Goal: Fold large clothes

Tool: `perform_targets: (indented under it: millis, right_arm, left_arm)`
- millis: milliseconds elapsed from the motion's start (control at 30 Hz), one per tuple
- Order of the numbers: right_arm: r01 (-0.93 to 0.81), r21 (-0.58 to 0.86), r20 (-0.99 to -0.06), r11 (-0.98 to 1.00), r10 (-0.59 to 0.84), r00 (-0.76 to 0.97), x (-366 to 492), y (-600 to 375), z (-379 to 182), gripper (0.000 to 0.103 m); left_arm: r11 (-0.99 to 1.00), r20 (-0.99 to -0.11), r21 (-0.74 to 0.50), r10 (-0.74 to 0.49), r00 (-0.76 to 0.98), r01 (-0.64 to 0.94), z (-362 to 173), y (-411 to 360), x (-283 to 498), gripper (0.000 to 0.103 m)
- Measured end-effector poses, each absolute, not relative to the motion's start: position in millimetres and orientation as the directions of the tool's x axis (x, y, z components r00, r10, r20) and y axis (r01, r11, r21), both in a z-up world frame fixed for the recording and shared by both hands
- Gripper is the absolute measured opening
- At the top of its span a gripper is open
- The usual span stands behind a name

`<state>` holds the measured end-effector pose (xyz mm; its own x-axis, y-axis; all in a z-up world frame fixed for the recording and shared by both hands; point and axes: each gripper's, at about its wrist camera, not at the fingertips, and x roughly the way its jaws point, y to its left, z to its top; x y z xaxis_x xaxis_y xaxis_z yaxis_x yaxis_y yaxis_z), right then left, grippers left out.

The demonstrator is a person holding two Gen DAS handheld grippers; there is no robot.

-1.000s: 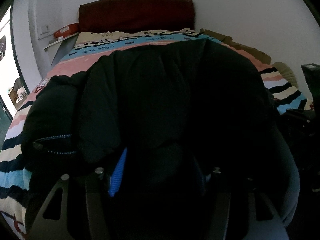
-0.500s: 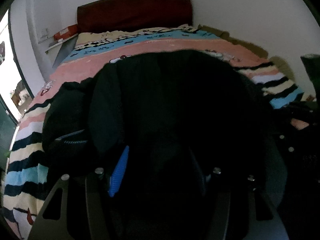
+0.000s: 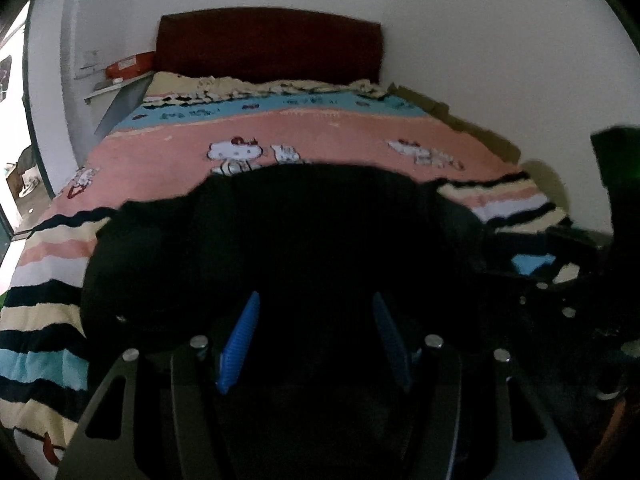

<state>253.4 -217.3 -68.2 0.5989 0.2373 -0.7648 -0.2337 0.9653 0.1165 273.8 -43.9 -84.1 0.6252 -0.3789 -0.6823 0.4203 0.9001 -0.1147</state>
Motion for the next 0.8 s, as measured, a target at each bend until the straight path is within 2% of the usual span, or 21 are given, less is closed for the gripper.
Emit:
perform_targets:
  millis: [333,633,800]
  right_arm:
    - [-0.286,0.103,-0.834,0.953,0.239,0.498,244.3,-211.9,-118.3,0.078]
    - [-0.278,0.060,-0.814,0.959,0.208,0.542,235.1,-216.6,-87.9,0.078]
    - [-0.240,0.055,-0.802,0.969,0.186,0.567,234.9,-227.4,-88.6,0.078]
  left_arm:
    - [0.896,-0.730,-0.054,-0.336,0.595,0.440,-117.2,-49.4,253.4,0.057]
    - [0.876,-0.672,-0.123,-0.419,0.611,0.466,-78.2,-47.8,254.0,0.057]
    - [0.845,-0.697,-0.112,-0.442,0.565,0.523,-91.5,-69.1,249.1,0.057]
